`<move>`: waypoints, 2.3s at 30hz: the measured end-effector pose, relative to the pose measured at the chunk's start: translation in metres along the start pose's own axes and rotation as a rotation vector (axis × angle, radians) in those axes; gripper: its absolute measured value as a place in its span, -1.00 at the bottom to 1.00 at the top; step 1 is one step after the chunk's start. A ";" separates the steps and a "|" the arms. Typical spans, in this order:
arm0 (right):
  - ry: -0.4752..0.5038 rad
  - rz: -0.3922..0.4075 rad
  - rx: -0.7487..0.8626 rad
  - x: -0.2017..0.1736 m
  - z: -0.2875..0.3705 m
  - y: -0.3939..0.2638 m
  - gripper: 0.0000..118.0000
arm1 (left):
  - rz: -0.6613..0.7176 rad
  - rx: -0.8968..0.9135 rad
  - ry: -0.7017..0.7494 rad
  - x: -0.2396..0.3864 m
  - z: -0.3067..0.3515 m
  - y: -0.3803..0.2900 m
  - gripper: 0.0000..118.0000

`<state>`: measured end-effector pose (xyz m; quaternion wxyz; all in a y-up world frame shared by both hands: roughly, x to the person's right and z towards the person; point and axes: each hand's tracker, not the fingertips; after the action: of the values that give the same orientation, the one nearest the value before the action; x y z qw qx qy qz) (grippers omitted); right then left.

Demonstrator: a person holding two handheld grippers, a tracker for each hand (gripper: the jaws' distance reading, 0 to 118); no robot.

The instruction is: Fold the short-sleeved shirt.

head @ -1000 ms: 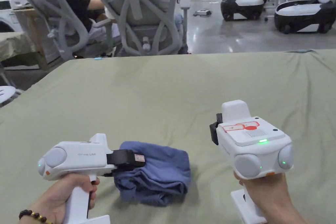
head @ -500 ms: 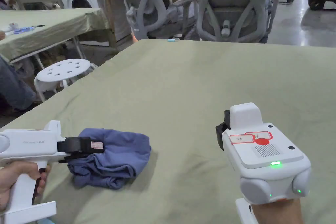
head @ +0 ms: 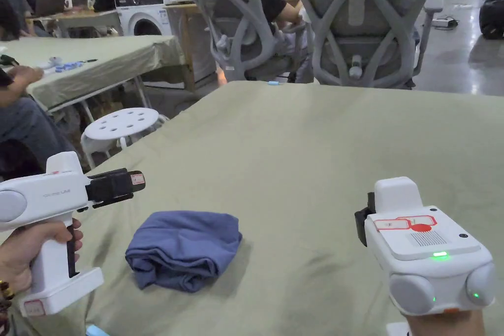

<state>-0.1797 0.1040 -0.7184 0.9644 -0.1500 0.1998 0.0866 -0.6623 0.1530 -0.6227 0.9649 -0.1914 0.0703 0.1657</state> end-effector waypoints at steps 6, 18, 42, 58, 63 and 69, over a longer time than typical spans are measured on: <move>-0.017 0.010 0.081 0.053 0.072 0.022 -0.99 | -0.291 0.153 0.129 0.150 0.051 0.000 -1.00; -0.385 -0.046 0.166 0.237 0.266 0.004 -1.00 | -0.325 0.403 -0.190 0.443 0.106 -0.128 -1.00; -0.589 -0.134 0.129 0.280 0.343 -0.111 -0.99 | -0.362 0.365 -0.184 0.533 0.108 -0.252 -1.00; -0.552 -0.169 0.115 0.277 0.342 -0.107 -0.45 | -0.409 0.342 -0.210 0.548 0.107 -0.263 0.04; -0.579 -0.193 0.089 0.281 0.334 -0.110 0.98 | -0.398 0.395 -0.176 0.547 0.109 -0.266 1.00; -0.570 -0.140 0.115 0.276 0.333 -0.109 1.00 | -0.400 0.375 -0.166 0.546 0.105 -0.264 1.00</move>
<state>0.2145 0.1384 -0.5129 0.9922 -0.0782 -0.0853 0.0471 -0.0525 0.1239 -0.5434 0.9994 -0.0055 -0.0188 -0.0285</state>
